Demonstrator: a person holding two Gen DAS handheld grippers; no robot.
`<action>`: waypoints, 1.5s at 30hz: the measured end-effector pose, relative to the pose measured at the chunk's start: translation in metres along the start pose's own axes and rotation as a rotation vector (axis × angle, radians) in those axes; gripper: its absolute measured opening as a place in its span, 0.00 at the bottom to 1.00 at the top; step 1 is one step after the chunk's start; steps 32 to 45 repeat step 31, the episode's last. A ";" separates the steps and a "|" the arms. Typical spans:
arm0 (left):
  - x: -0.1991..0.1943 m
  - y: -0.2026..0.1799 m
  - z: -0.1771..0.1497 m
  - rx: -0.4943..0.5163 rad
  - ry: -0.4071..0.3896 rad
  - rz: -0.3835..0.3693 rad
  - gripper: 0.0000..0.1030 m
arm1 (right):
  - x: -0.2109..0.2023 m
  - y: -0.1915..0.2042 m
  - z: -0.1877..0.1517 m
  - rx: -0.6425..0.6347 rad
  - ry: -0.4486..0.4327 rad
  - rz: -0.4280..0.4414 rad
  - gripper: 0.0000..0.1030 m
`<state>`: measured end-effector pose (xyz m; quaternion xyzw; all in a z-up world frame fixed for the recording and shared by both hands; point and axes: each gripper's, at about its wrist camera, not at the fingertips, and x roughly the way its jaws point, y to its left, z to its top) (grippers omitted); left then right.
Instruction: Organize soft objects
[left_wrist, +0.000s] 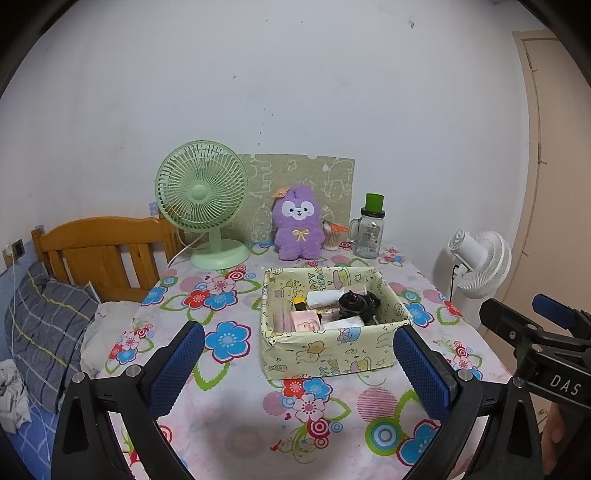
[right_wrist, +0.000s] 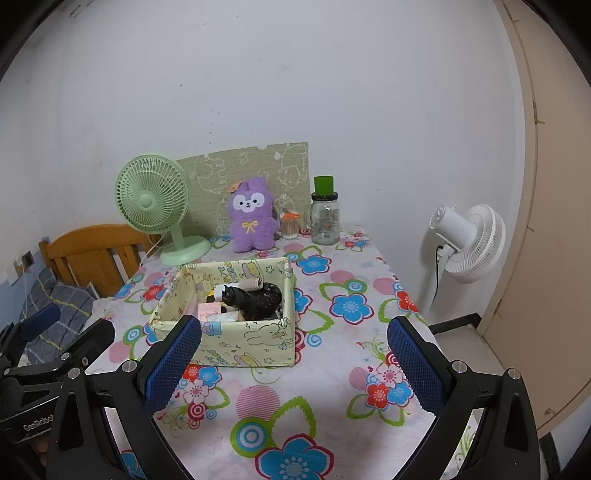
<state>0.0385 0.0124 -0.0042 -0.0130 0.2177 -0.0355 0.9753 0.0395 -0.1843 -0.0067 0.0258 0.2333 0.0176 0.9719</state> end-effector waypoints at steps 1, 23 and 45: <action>0.000 0.000 0.000 0.000 -0.001 0.001 1.00 | 0.000 0.000 0.000 0.000 0.002 0.000 0.99; 0.000 -0.001 0.002 0.002 -0.003 0.004 1.00 | 0.000 0.001 0.000 -0.003 0.001 -0.003 0.99; 0.000 -0.001 0.003 0.001 -0.003 0.002 1.00 | 0.000 0.001 0.000 -0.004 0.001 -0.002 0.99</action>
